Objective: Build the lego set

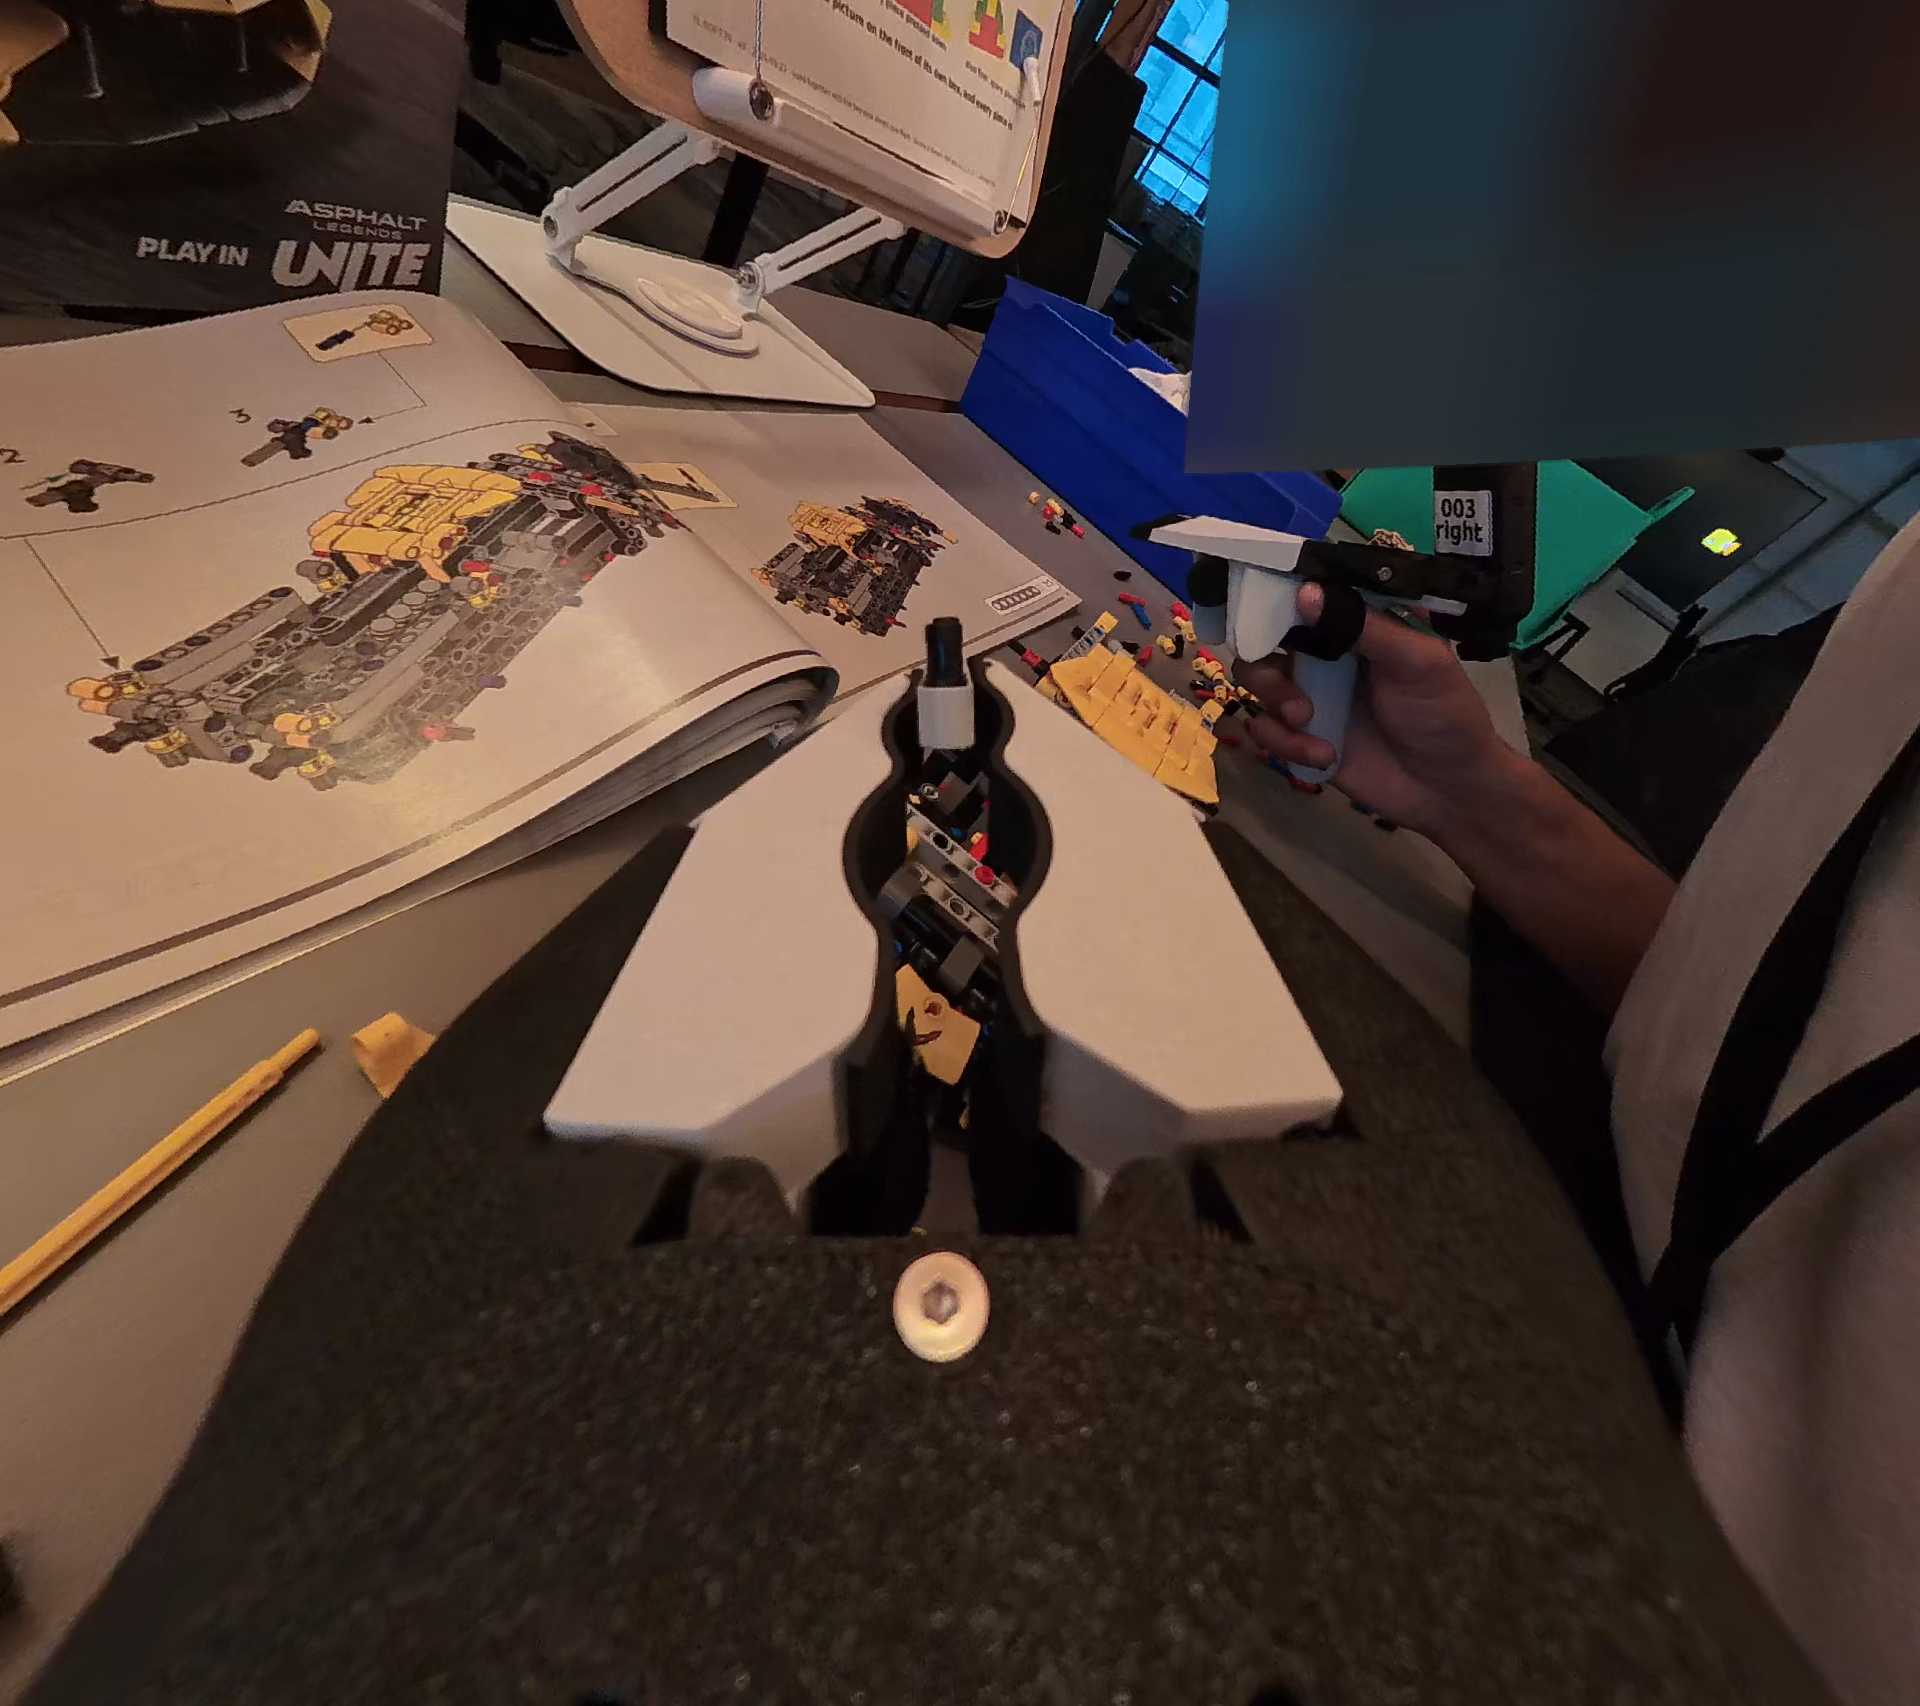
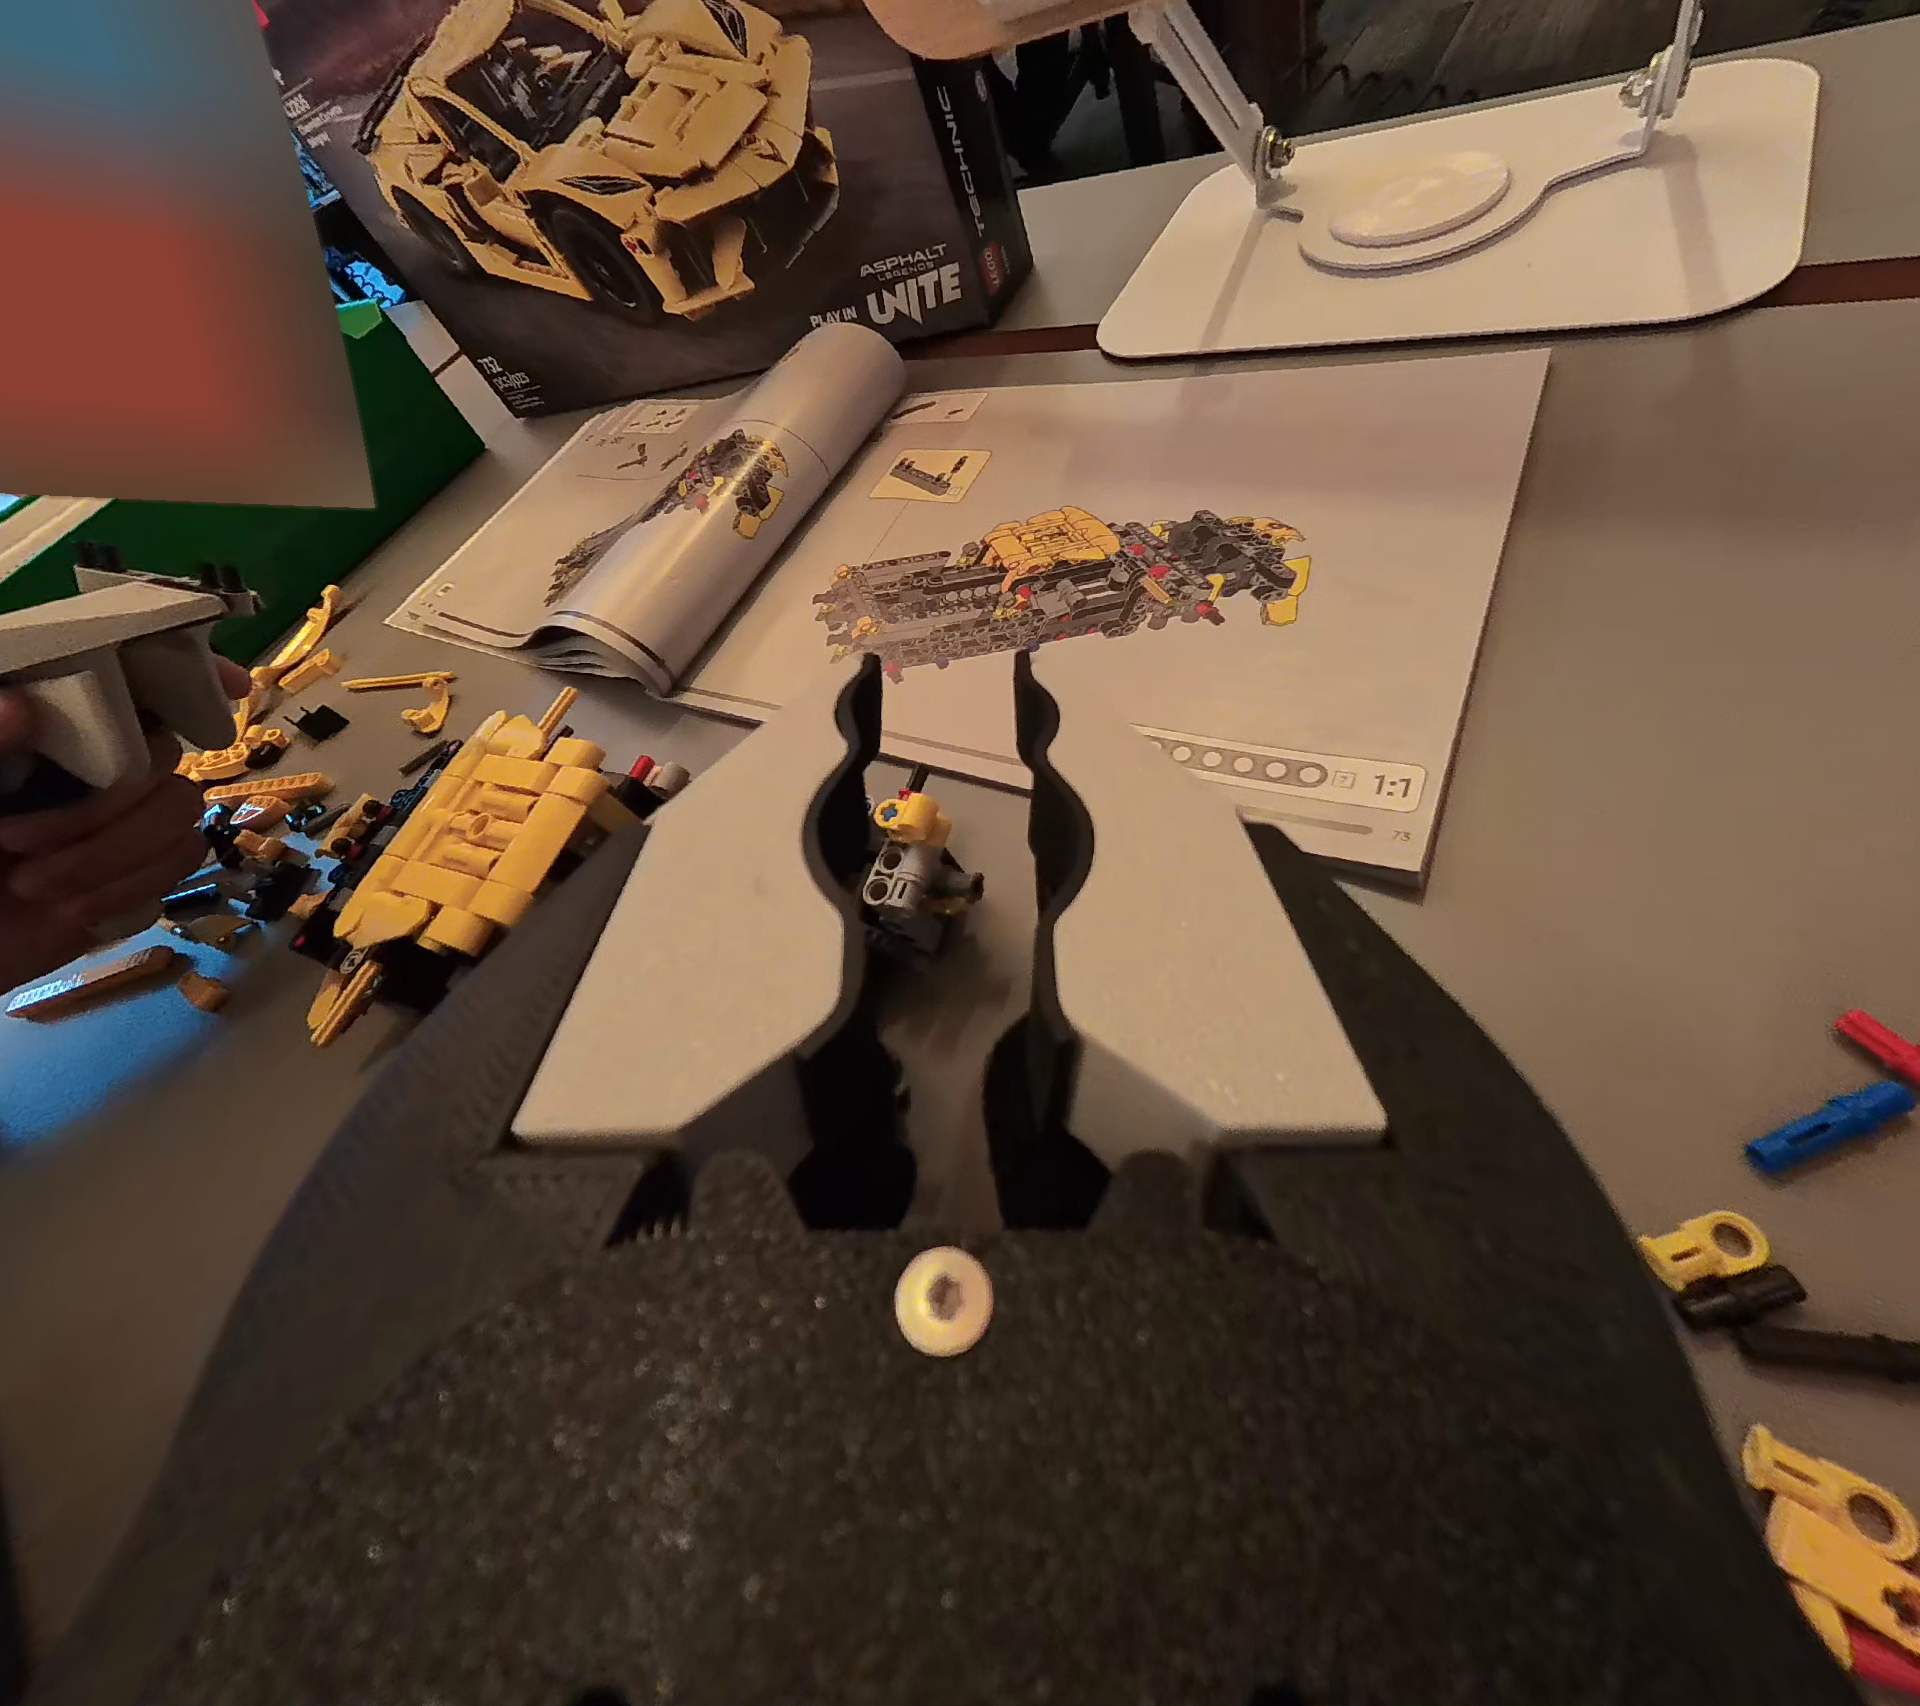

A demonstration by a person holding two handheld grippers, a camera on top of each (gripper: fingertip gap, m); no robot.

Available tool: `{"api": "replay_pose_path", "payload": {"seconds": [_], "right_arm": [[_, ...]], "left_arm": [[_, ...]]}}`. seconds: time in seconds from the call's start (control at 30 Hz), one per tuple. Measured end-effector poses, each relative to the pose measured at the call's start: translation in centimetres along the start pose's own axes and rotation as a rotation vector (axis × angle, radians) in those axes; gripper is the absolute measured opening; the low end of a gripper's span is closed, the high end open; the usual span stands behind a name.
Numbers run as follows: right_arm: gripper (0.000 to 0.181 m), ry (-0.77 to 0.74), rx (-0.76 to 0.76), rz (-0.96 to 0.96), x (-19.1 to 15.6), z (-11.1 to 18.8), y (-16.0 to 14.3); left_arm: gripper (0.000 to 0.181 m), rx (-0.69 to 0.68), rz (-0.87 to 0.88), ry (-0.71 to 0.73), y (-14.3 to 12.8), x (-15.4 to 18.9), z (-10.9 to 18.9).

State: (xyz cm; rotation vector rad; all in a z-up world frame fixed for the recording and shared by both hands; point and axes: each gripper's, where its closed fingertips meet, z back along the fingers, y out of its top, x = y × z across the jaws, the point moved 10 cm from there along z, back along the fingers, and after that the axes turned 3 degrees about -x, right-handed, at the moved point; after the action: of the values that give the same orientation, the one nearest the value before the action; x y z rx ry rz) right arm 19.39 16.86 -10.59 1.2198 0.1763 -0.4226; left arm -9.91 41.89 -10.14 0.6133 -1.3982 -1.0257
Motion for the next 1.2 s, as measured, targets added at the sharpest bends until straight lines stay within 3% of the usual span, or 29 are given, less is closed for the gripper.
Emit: {"api": "replay_pose_path", "payload": {"seconds": [0.5,0.8,1.0,1.2], "right_arm": [[0.022,0.009,-0.011,-0.004,0.0,-0.2,-0.2],[0.021,0.026,0.005,0.033,-1.0,0.2,0.2],[0.022,0.114,0.085,0.164,-3.8,1.1,1.4],[0.027,0.554,-0.053,0.158,-13.4,-0.5,2.7]], "left_arm": [[0.007,0.0,0.013,-0.001,0.0,-0.2,0.1],[0.007,-0.06,-0.08,0.109,-0.4,0.2,0.1],[0.007,-0.11,-0.324,0.212,-0.6,2.3,-0.2],[0.007,-0.147,-0.824,0.342,-1.8,5.9,-1.5]]}}
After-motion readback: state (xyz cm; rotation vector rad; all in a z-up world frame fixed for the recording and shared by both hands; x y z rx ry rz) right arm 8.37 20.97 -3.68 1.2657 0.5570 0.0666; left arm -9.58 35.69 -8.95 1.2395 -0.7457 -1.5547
